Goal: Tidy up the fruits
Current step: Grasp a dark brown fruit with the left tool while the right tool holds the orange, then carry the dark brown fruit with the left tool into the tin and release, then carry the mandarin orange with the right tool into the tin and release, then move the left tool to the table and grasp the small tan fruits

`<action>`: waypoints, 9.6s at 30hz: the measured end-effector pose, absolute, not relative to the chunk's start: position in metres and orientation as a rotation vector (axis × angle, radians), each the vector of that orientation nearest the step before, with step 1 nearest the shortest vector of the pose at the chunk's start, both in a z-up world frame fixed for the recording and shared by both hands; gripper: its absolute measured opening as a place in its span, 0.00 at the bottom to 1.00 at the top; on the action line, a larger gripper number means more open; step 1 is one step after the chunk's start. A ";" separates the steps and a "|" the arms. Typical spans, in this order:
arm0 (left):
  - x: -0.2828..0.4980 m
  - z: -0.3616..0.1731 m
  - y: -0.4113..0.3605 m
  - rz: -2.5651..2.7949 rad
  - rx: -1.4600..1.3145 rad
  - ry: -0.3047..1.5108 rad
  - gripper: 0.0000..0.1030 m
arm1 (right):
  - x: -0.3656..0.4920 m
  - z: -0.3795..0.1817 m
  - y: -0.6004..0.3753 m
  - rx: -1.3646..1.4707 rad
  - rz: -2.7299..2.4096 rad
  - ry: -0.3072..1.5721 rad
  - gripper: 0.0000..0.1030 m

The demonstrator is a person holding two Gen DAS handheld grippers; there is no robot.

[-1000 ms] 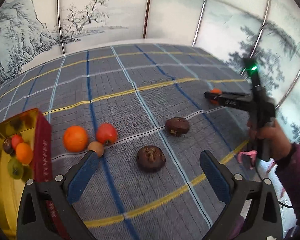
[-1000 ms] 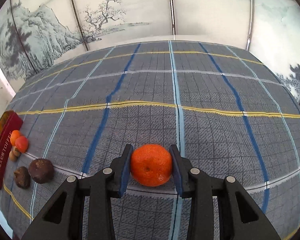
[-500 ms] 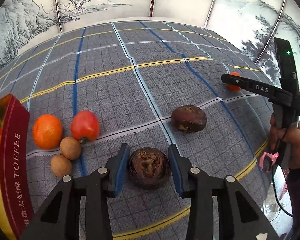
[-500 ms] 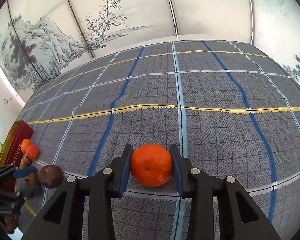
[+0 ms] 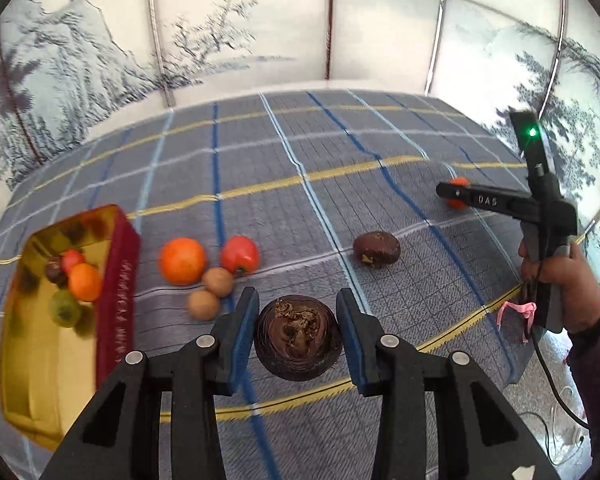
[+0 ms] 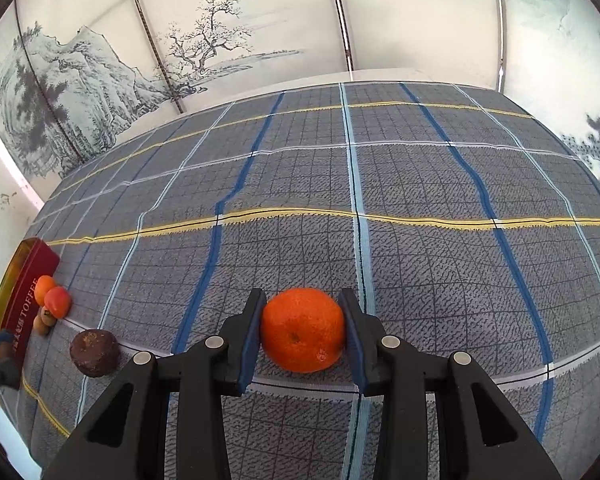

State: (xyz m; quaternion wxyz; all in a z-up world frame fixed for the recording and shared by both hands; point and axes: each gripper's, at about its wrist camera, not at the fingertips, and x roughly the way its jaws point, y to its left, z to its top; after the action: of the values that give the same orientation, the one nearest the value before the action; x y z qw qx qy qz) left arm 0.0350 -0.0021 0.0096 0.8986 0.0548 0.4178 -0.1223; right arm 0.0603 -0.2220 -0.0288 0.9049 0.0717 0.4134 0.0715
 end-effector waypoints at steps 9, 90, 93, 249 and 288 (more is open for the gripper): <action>0.017 0.029 0.023 -0.206 0.096 0.812 0.35 | 0.061 -0.029 -0.219 0.122 0.129 0.857 0.37; -0.010 0.035 0.188 0.232 0.167 0.667 0.58 | 0.006 -0.004 -0.188 0.143 0.174 0.823 0.37; -0.011 0.035 0.187 0.233 0.167 0.666 0.61 | -0.006 0.009 -0.167 0.141 0.228 0.808 0.37; -0.053 0.040 0.154 0.165 0.272 0.718 0.86 | -0.001 0.018 -0.053 0.059 0.424 0.765 0.53; 0.096 -0.041 0.040 -0.173 0.182 1.059 0.43 | 0.027 -0.023 -0.196 0.291 0.290 0.797 0.58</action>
State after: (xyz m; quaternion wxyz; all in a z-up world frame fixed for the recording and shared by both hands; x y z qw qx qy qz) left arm 0.0962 0.0399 -0.0406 0.8555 0.0866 0.5038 -0.0822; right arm 0.0272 -0.1963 -0.0226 0.9012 0.1405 0.3853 0.1400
